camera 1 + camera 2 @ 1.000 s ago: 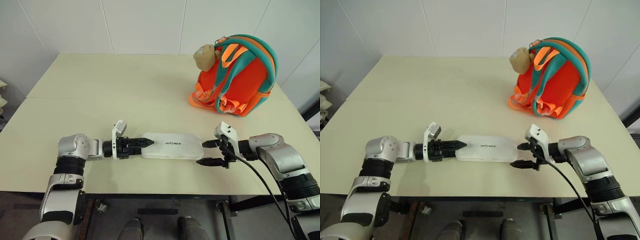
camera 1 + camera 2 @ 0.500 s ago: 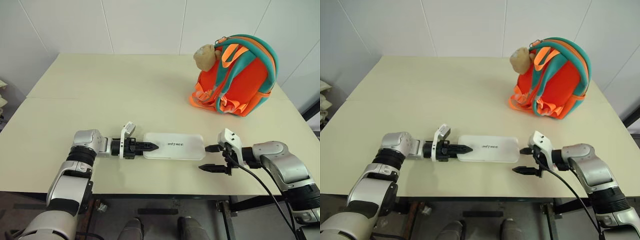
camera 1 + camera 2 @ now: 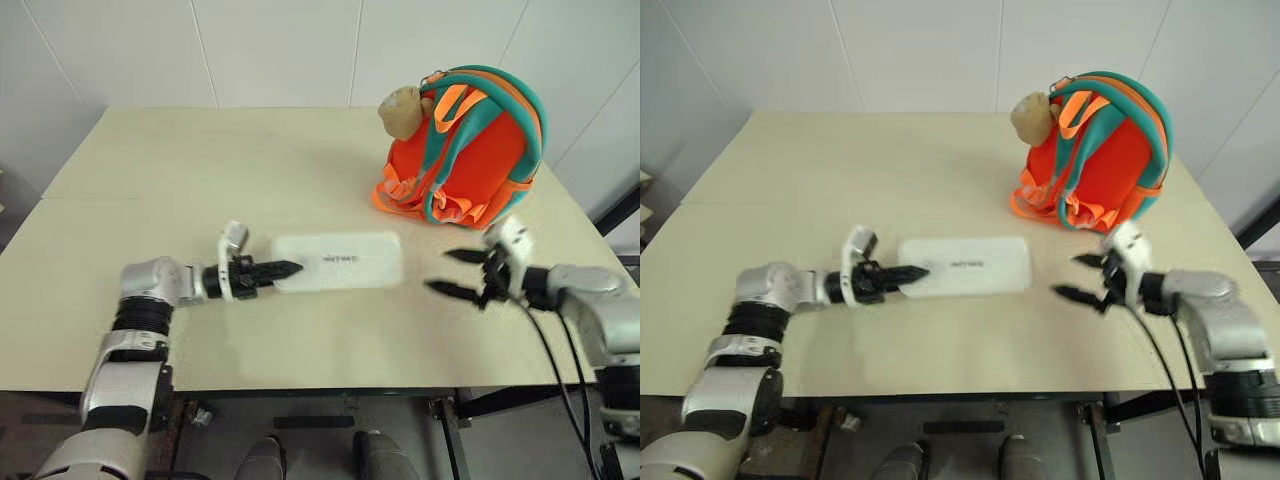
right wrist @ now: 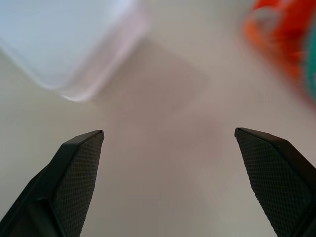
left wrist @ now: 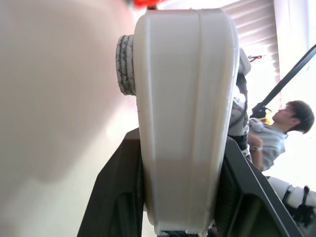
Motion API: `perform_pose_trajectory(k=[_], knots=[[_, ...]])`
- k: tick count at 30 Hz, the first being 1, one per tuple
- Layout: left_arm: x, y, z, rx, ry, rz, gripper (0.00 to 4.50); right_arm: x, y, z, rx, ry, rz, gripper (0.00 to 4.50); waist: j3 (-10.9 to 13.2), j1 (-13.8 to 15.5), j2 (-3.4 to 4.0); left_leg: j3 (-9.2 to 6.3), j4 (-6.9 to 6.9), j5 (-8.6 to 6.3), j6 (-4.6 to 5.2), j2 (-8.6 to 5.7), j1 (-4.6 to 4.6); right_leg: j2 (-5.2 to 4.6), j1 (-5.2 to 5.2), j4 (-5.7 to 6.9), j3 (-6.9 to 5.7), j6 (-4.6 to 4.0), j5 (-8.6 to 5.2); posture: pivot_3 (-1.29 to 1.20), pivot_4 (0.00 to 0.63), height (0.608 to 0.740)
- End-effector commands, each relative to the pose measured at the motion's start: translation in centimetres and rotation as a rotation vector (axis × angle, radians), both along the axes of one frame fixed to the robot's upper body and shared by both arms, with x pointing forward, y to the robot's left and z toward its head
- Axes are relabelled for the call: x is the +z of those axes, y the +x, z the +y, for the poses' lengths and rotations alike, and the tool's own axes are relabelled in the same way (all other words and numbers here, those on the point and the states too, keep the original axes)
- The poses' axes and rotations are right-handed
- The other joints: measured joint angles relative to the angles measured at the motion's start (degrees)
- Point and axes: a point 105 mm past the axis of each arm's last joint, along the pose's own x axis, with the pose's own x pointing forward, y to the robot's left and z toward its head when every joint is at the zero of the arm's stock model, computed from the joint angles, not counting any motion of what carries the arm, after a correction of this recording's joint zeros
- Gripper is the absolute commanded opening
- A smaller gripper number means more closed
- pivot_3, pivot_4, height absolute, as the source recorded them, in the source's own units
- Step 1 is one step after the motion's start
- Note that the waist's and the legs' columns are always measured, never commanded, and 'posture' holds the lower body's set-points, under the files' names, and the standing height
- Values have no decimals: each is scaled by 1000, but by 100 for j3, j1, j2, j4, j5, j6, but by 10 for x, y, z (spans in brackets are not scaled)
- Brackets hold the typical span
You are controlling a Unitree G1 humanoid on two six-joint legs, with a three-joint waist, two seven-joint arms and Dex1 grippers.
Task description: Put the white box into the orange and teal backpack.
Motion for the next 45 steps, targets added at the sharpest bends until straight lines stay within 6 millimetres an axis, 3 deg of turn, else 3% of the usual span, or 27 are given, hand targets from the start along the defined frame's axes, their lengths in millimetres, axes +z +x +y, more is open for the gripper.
perform_pose_trajectory(k=[1,6,11,14,19,22,25,28,33,39,45], knots=[[10,-13,14,-21,8,-93,1331,27,18,-18,-117,15,-106,4500,0,2,0,2,-5,0,0,0,2,0,0,-1,0,-2,-1,0,150,740],[4,-27,28,-2,79,-129,1331,52,56,-20,-215,92,-176,4500,2,26,1,6,-22,-1,0,-1,-7,-3,-11,-14,3,-1,-1,0,150,740],[0,-40,26,27,79,-152,1331,60,101,14,-269,131,-214,4500,3,-36,3,11,-32,3,-6,0,-10,-2,-24,-8,8,-2,-1,0,150,740],[2,-45,27,57,59,-154,1331,67,112,34,-256,224,-192,4500,3,-74,3,10,-54,8,-13,1,-12,-2,-36,-9,8,-7,-4,0,150,740],[-2,-49,34,122,56,-151,1331,74,122,64,-256,230,-228,4500,3,-109,3,12,-78,30,-48,1,-37,-2,-75,16,10,-10,-7,0,150,740],[-1,-49,36,155,47,-164,1331,77,123,73,-241,223,-281,3914,3,-125,3,14,-78,31,-51,2,-34,-2,-75,17,12,-10,-8,0,150,740],[1,-48,38,187,41,-180,1331,75,122,77,-224,232,-302,2882,4,-128,2,14,-78,35,-53,2,-32,-1,-75,16,12,-10,-8,0,150,740],[2,-48,40,209,40,-183,1331,80,116,89,-120,287,-335,1830,3,-145,3,15,-77,37,-52,2,-23,0,-75,20,14,-10,-8,0,150,740],[4,-41,51,270,49,-204,1331,98,90,125,235,446,-354,132,3,-235,3,14,-77,39,-44,3,-18,3,-73,33,14,-10,-8,0,150,740],[15,-40,68,317,43,-242,1331,111,41,149,639,465,-276,25,3,-282,3,11,-78,40,-46,8,-18,7,-77,38,13,-11,-8,0,150,740],[15,-54,90,324,59,-226,1331,109,-29,145,821,425,-133,25,3,-224,3,9,-80,37,-53,12,-25,7,-90,67,12,-22,-18,0,150,740]])
